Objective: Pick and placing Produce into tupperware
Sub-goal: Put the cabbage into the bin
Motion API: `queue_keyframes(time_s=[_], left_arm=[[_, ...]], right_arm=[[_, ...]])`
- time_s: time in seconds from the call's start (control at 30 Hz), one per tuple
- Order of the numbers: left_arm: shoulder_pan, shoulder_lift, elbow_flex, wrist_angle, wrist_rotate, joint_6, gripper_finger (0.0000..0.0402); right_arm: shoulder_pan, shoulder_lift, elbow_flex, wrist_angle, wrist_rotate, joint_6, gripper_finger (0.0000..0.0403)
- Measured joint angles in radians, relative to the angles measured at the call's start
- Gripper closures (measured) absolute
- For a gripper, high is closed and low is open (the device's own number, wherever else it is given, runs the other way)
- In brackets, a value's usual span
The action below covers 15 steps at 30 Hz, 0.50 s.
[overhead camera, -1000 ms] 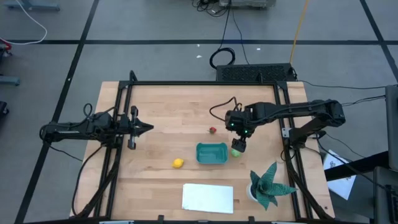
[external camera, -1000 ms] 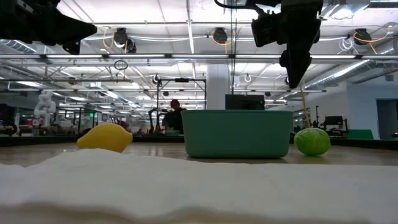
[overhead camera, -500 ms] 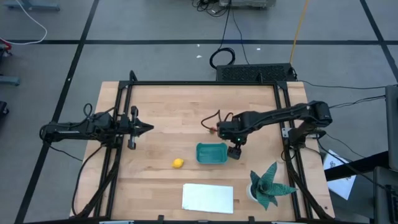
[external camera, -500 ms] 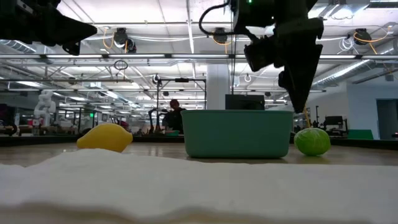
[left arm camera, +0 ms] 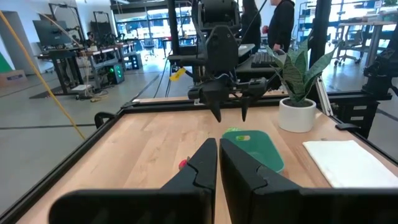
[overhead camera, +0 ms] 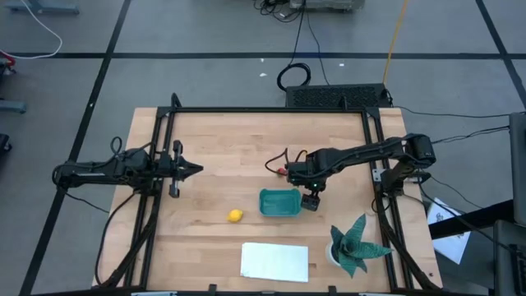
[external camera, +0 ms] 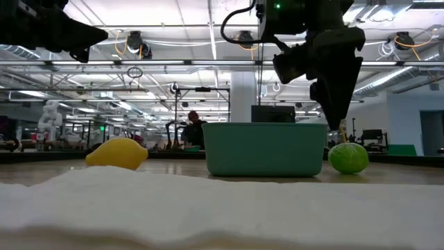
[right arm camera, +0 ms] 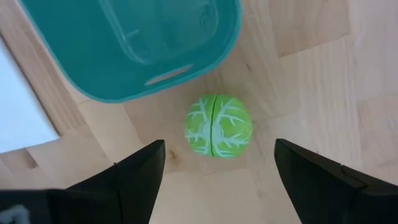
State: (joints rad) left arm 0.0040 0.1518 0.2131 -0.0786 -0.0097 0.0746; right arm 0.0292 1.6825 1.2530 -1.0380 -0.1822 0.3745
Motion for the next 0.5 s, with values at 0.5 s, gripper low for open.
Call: queue_keyframes(time_s=[0.5], left_arm=[[0.000,0.000,0.000,-0.001,0.000,0.003,0.0378]], right_arm=[[0.049,0.000,0.000,0.034,0.031,-0.251,0.0108]])
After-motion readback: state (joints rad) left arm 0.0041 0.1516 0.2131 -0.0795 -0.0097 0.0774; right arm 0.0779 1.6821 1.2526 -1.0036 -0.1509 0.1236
